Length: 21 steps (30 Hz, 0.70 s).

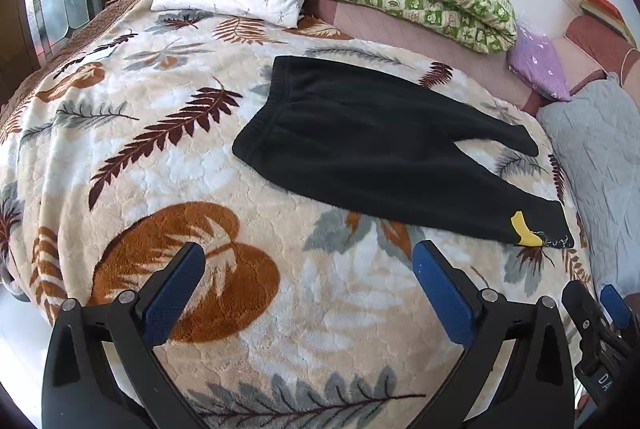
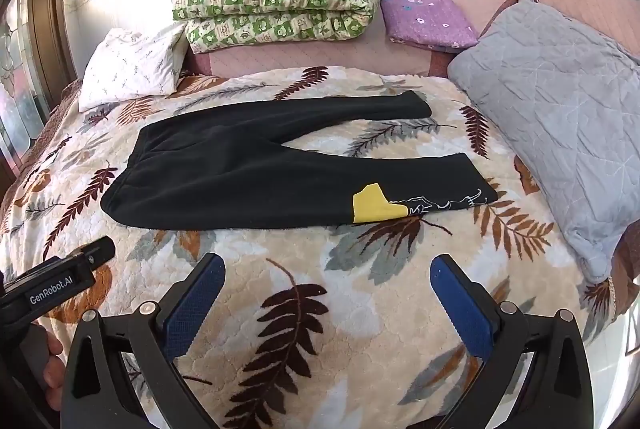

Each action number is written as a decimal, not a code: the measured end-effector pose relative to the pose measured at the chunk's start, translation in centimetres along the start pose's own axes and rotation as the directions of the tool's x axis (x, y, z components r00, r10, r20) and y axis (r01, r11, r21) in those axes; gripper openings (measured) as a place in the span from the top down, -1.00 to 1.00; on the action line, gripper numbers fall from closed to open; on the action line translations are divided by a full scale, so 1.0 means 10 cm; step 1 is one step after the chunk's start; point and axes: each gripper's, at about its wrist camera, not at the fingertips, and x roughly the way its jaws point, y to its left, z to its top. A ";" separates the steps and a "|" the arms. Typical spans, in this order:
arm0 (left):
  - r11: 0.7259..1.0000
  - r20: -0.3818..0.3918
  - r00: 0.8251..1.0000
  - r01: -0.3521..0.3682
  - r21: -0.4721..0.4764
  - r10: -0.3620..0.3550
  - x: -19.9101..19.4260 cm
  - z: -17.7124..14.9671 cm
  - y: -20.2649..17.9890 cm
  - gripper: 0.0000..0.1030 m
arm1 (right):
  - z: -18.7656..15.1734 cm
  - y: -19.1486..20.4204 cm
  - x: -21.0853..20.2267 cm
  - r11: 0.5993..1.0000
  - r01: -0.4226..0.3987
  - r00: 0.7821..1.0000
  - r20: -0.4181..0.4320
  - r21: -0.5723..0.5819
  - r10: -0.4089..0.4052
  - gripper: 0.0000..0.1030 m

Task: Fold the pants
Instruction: 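Move both grippers toward the waistband of the black pants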

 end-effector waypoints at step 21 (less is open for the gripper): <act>0.996 0.057 0.996 -0.071 0.054 0.068 -0.07 0.01 -0.10 -1.00 | 0.00 0.00 0.01 1.000 -0.007 1.000 -0.001 0.003 0.007 -0.99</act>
